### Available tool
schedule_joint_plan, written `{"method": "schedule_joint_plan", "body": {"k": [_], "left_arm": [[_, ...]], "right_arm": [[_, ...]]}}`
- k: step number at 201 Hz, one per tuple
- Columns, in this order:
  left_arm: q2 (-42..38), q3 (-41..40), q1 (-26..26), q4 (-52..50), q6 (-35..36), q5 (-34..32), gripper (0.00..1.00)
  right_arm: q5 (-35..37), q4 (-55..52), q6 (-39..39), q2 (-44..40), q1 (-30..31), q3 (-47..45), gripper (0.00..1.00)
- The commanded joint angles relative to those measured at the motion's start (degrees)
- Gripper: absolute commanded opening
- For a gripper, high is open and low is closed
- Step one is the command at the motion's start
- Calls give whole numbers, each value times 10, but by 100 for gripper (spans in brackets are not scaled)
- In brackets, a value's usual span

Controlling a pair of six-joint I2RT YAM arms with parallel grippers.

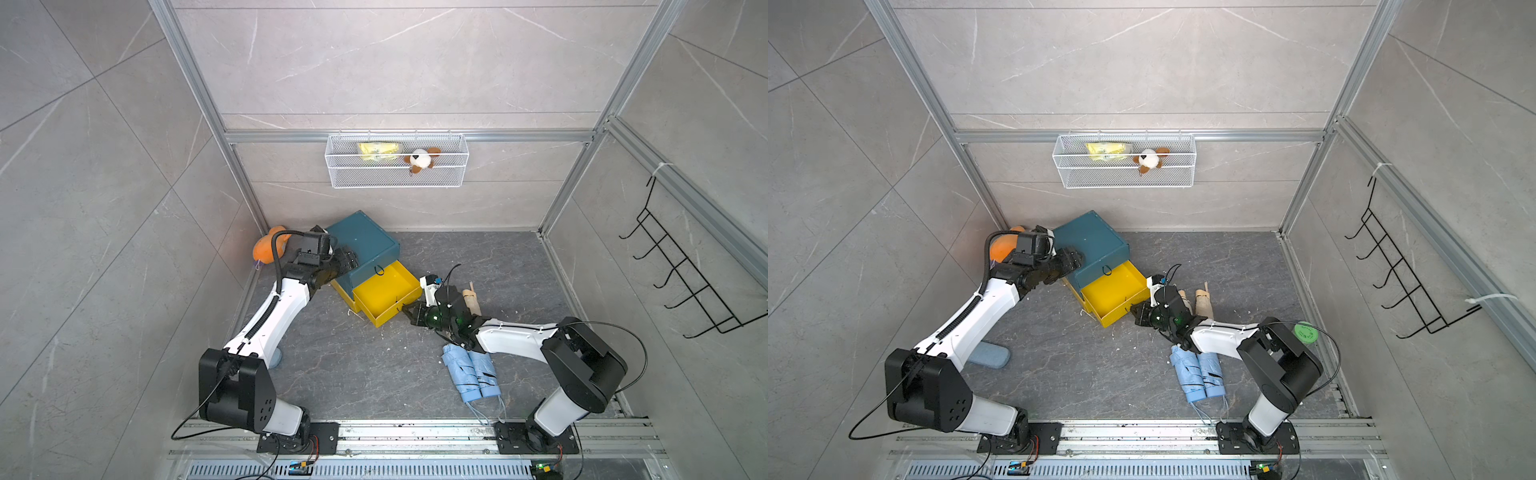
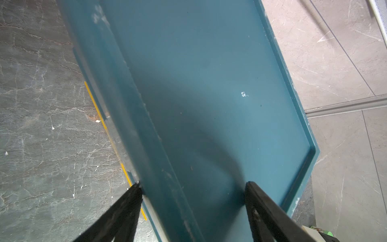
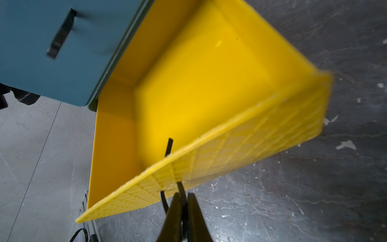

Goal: Place the umbrella in the drawer by color
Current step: Open the drawer in the storage box.

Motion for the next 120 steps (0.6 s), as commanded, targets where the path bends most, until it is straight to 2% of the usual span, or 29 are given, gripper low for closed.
{"method": "schedule_joint_plan", "body": {"k": [1, 20, 44, 81, 120], "left_arm": [[13, -19, -18, -70, 12, 13, 81], [4, -18, -18, -75, 12, 9, 83], [-6, -7, -18, -88, 11, 1, 85], [-36, 3, -20, -104, 6, -11, 86], [-65, 8, -25, -113, 7, -24, 87]], "right_arm": [[12, -12, -17, -24, 4, -12, 28], [19, -25, -23, -36, 3, -13, 46], [38, -57, -38, -67, 4, -13, 59], [58, -116, -64, -119, 4, -5, 69], [93, -183, -97, -170, 4, 5, 72]]}}
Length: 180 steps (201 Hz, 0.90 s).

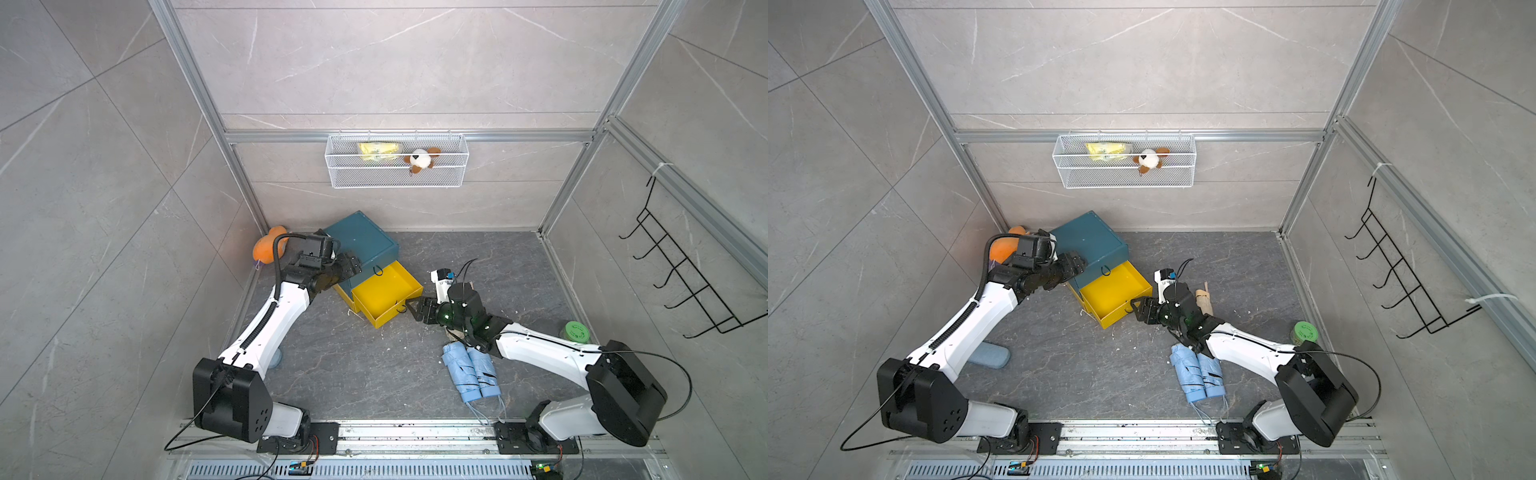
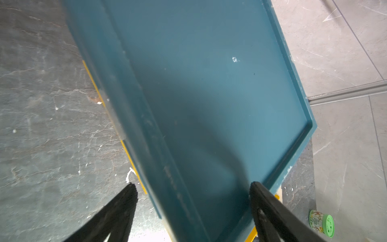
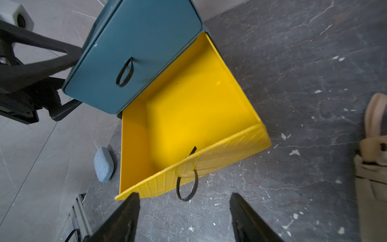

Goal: Place the umbrella in the drawer by color
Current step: Open the drawer in the storage box, then pick up the umbrella from the center of the board.

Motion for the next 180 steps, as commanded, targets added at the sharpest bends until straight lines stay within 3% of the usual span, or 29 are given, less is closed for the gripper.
{"method": "schedule_joint_plan", "body": {"k": [1, 42, 86, 133, 180], "left_arm": [[-29, 8, -6, -50, 7, -10, 87], [-62, 33, -28, -74, 19, -39, 87], [-77, 61, -83, -98, 37, -73, 87], [-77, 53, -170, -95, 51, -83, 87], [-87, -4, -235, -44, 55, -44, 87]], "right_arm": [[37, -68, -36, -32, 3, 12, 72], [71, -135, -69, -71, 1, 43, 73], [99, -219, -102, -92, -17, 75, 77], [101, -305, -123, -55, -57, 120, 78], [88, -336, -133, 21, -92, 140, 78]]}}
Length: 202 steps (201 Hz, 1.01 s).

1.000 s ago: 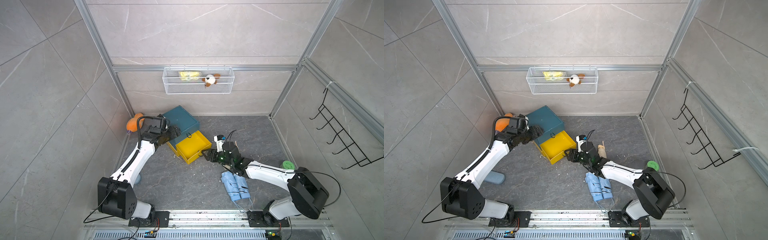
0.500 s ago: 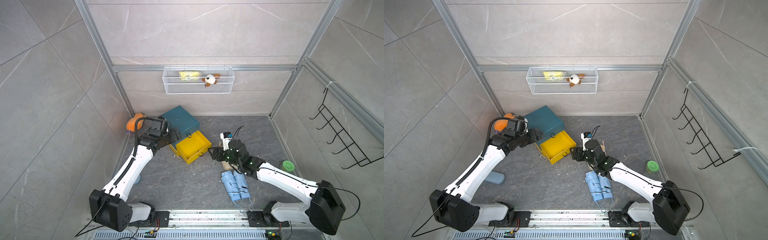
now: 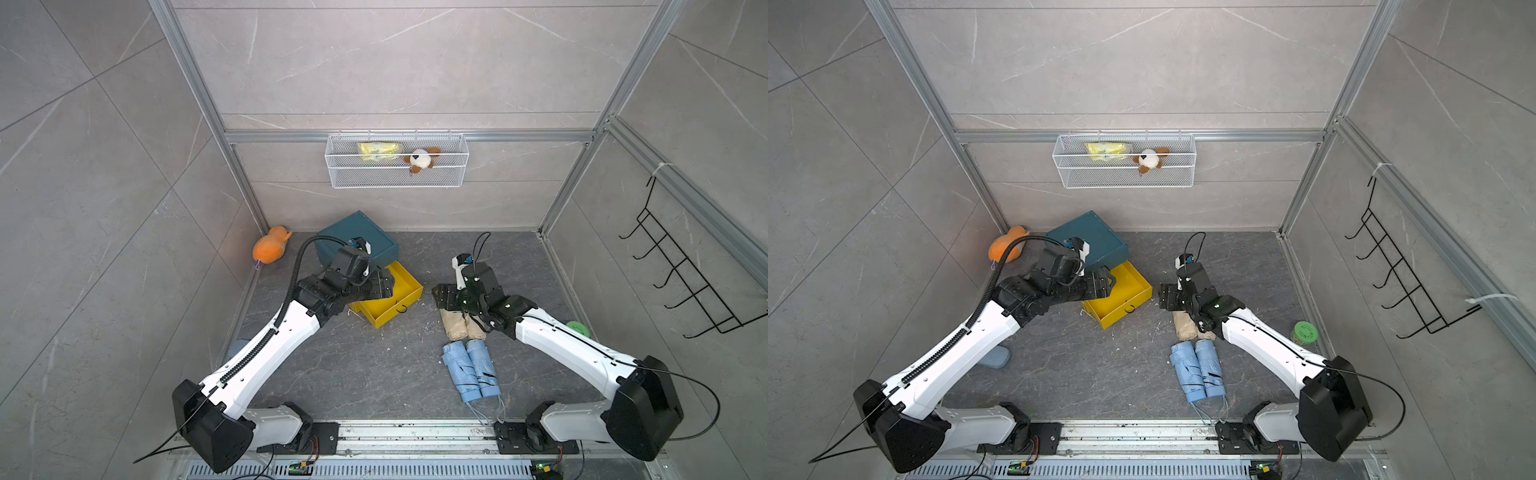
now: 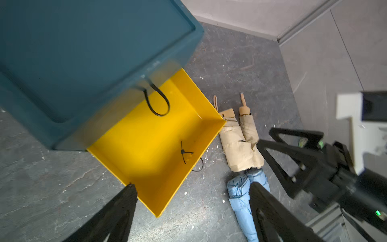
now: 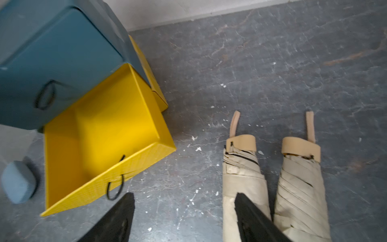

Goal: Place the umbrella in the drawer by color
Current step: Pick up the umbrella from the center of the board.

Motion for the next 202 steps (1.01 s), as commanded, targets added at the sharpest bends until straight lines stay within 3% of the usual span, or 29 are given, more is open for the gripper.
{"method": "schedule_joint_plan", "body": {"k": [1, 96, 202], "left_arm": [[-18, -25, -23, 31, 19, 22, 87], [-2, -131, -120, 128, -1, 54, 87], [0, -136, -129, 132, 2, 48, 87]], "right_arm": [[-1, -44, -18, 36, -11, 18, 78], [-6, -44, -35, 152, -48, 53, 77], [1, -53, -38, 246, -59, 75, 76]]}}
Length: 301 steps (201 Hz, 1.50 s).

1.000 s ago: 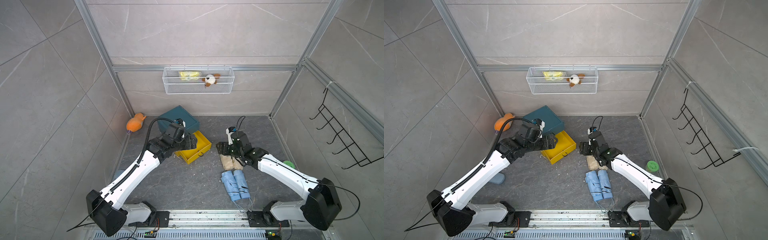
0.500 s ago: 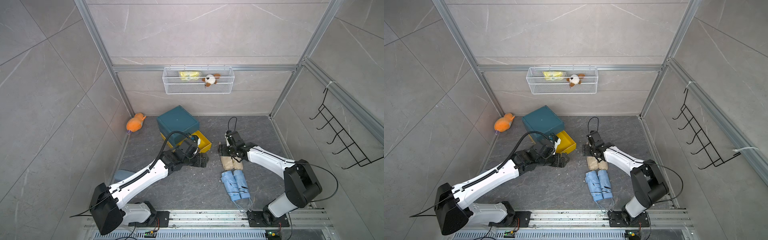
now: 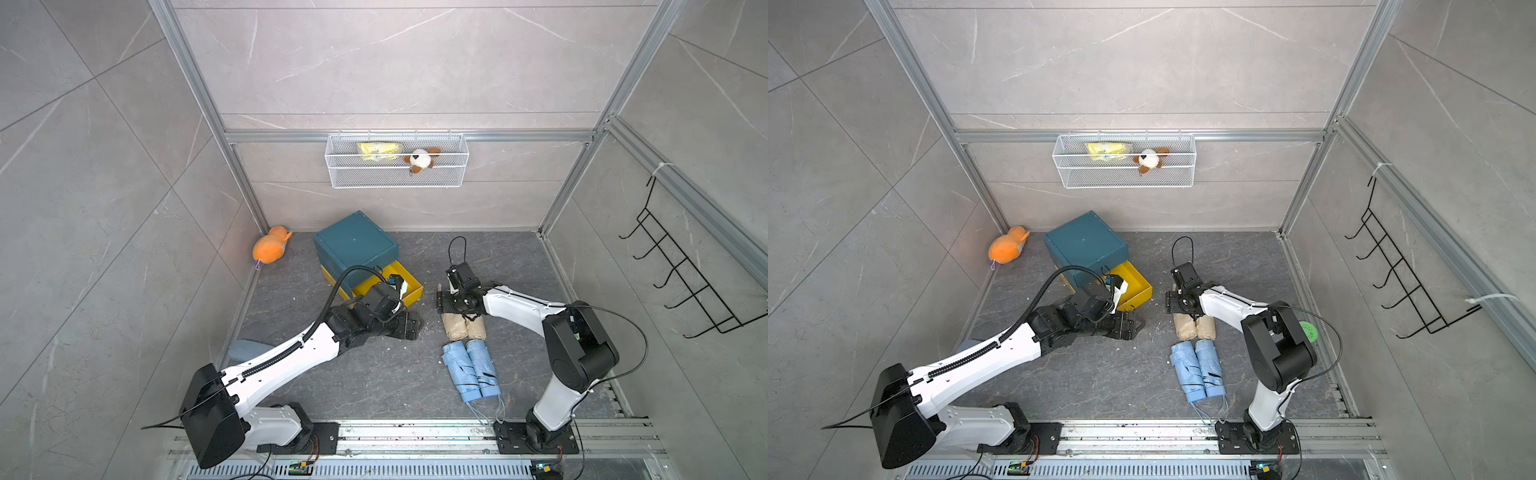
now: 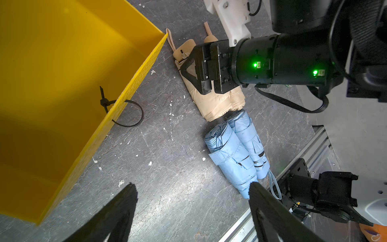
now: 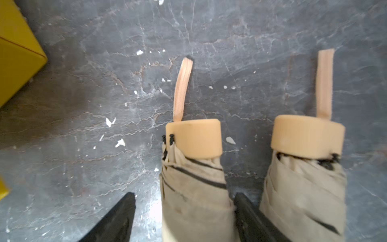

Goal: Place the umbrella in the drawer by color
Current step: Pick up the umbrella from the center of the board.

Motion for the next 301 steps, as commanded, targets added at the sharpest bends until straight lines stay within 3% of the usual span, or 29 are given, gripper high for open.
{"method": "schedule_joint_plan", "body": {"k": [1, 54, 86, 118, 170, 218, 260, 301], "left_arm": [[-1, 4, -3, 14, 2, -2, 87], [0, -1, -2, 17, 0, -3, 87], [-5, -3, -2, 14, 1, -9, 87], [-10, 0, -2, 5, 5, -14, 87], [-30, 36, 1, -32, 31, -21, 89], [-24, 70, 18, -21, 39, 48, 92], [-1, 71, 61, 65, 13, 160, 94], [26, 74, 75, 142, -14, 226, 96]], "right_arm": [[1, -14, -8, 23, -1, 13, 76], [-10, -7, -8, 50, -2, 12, 70], [-18, -7, -9, 38, -1, 9, 41], [-27, -11, -8, -8, -4, 7, 26], [-76, -16, 14, -141, -21, -2, 24], [-172, 33, 66, -247, -29, -17, 23], [-291, 164, 167, -275, -37, -46, 23], [-367, 313, 286, -269, -41, -78, 23]]}}
